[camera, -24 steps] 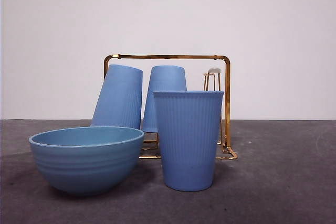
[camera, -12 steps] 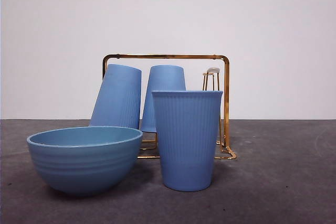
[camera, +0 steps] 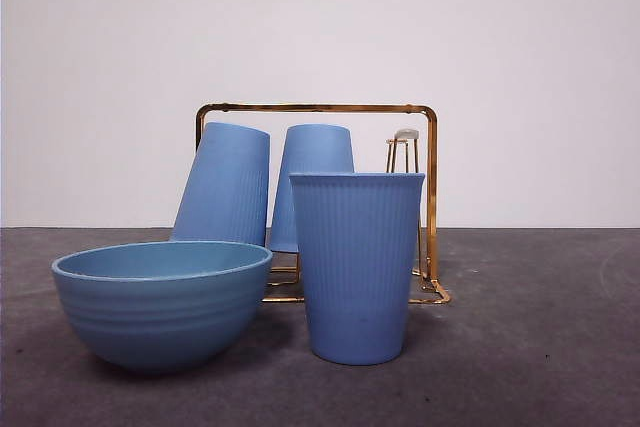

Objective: Right arm lift cup from the cupboard, then place it on the right of the bowl

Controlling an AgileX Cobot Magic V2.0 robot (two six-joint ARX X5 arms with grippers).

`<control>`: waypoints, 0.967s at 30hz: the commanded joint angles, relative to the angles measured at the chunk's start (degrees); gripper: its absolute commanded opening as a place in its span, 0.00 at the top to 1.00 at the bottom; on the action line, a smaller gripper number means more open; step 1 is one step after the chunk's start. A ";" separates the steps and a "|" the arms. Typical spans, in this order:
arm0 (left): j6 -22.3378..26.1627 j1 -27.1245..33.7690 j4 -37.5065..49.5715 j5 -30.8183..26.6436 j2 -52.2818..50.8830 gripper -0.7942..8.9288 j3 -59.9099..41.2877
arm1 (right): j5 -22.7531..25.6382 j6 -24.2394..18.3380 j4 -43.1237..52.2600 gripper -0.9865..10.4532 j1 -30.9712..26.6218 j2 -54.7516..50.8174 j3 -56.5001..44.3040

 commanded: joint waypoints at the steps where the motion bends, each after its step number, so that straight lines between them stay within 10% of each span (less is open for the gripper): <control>1: 1.99 0.17 -0.59 -0.02 -0.02 0.90 -1.14 | 0.00 -0.72 0.61 0.90 0.26 0.15 0.48; 29: 5.05 0.17 -0.22 -0.02 -0.02 0.90 -1.14 | 0.00 -0.72 0.59 0.90 0.26 0.15 0.48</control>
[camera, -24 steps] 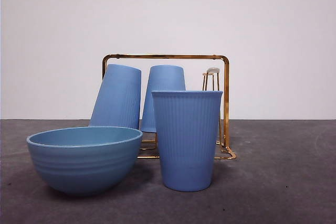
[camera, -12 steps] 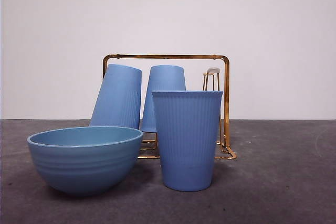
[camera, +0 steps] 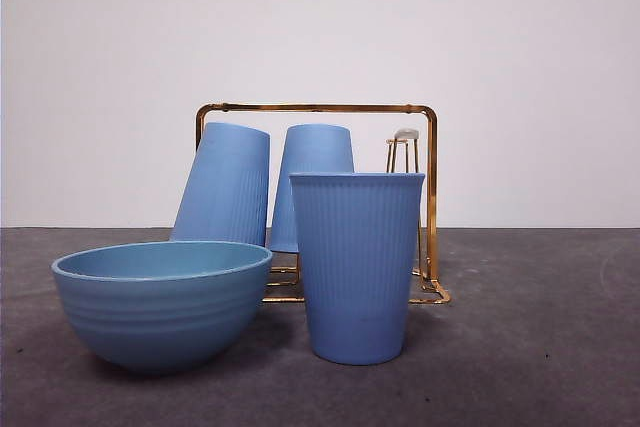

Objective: Right arm lift cup from the cupboard, then place it on the right of the bowl

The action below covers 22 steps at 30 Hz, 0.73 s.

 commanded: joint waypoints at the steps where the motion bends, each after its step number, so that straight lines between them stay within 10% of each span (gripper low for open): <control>1: 0.74 0.09 -0.24 -0.02 -0.02 0.90 -1.14 | 0.00 -0.72 0.61 0.90 0.26 0.15 0.48; 9: 0.74 0.09 -0.24 -0.02 -0.02 0.90 -1.14 | 8.26 -5.60 3.89 0.90 -5.09 -1.55 -2.34; 22: 0.74 0.11 -0.24 -0.02 -0.02 0.90 -1.14 | 15.08 -27.74 44.39 0.90 -17.51 -12.50 -33.73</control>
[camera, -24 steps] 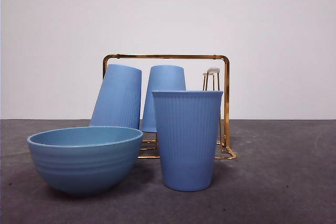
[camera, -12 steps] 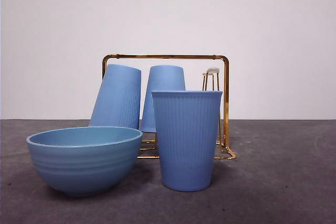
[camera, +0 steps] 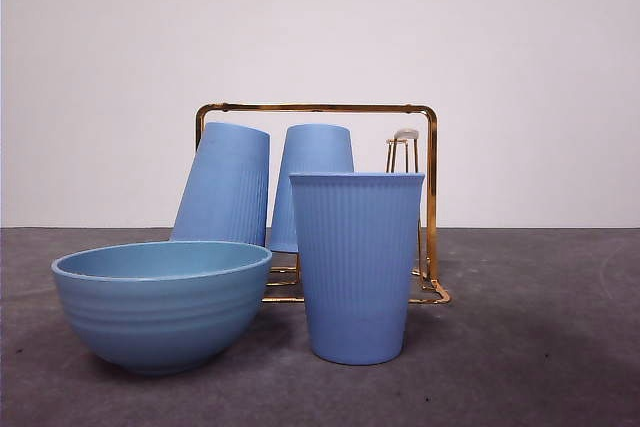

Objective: Right arm lift cup from the cupboard, then place it on the right of the bowl

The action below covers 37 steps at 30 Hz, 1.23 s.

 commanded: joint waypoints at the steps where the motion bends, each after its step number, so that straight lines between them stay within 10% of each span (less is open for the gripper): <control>1: 0.74 0.11 -0.24 -0.02 -0.02 0.90 -1.14 | 1.44 -4.98 0.85 0.90 -0.15 -2.21 -3.23; 37: 0.74 0.11 -0.24 -0.02 -0.02 0.90 -1.14 | 2.27 4.28 -10.10 0.90 -0.79 -5.66 -7.43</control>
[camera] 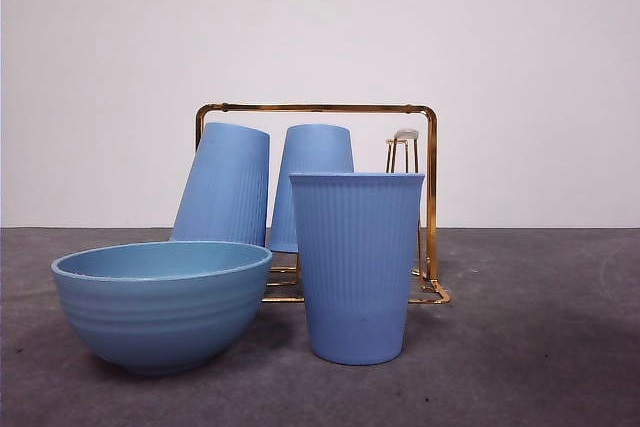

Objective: Right arm lift cup from the cupboard, then place it on the right of the bowl

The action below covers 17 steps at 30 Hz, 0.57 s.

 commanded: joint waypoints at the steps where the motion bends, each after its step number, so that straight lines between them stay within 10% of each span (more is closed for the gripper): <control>1: 0.74 0.11 -0.22 -0.02 -0.02 0.90 -1.14 | 0.24 0.96 -0.07 0.90 -0.09 -0.04 -0.26; 17: 0.74 0.09 -0.22 -0.02 -0.02 0.90 -1.14 | 0.22 0.96 0.48 0.90 -0.07 -0.04 -0.24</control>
